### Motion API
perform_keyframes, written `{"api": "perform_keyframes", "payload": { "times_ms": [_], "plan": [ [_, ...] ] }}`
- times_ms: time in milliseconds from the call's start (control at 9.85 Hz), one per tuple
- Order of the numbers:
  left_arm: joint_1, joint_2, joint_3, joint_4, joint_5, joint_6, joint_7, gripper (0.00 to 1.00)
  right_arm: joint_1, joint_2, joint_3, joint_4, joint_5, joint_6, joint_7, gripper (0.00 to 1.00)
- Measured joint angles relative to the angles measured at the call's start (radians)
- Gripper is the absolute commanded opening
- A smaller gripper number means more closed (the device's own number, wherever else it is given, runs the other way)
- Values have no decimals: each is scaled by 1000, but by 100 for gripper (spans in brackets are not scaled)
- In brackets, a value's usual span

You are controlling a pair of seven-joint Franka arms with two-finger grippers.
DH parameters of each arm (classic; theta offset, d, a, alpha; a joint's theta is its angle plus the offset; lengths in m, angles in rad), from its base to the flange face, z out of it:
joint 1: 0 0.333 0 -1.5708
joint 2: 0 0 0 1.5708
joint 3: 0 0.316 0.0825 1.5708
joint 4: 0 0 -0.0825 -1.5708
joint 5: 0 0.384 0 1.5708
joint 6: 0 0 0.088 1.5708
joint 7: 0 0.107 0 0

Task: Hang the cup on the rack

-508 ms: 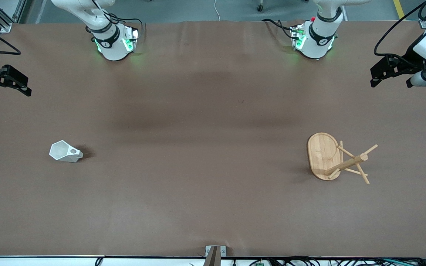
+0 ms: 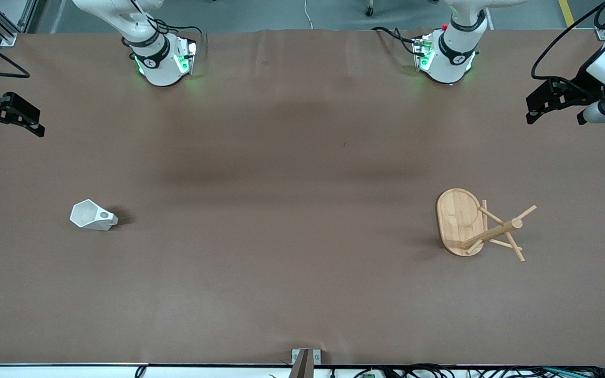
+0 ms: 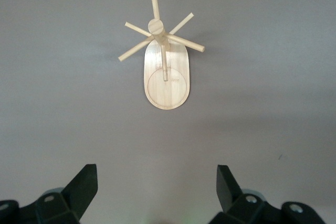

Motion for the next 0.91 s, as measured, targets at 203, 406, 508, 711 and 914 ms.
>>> {"api": "perform_keyframes", "payload": {
  "times_ms": [203, 406, 508, 711, 914],
  "plan": [
    [0, 0, 0, 0, 0, 0, 0, 100, 0, 0, 0, 0, 0, 0, 0, 92],
    [0, 0, 0, 0, 0, 0, 0, 100, 0, 0, -2, 0, 0, 8, 0, 97],
    [0, 0, 0, 0, 0, 0, 0, 100, 0, 0, -4, 0, 0, 12, 0, 99],
    [0, 1, 0, 0, 0, 0, 0, 100, -2, 0, -6, 0, 0, 21, 1, 100],
    [0, 2, 0, 0, 0, 0, 1, 100, -11, 0, -9, 0, 0, 28, 1, 100]
  ]
}}
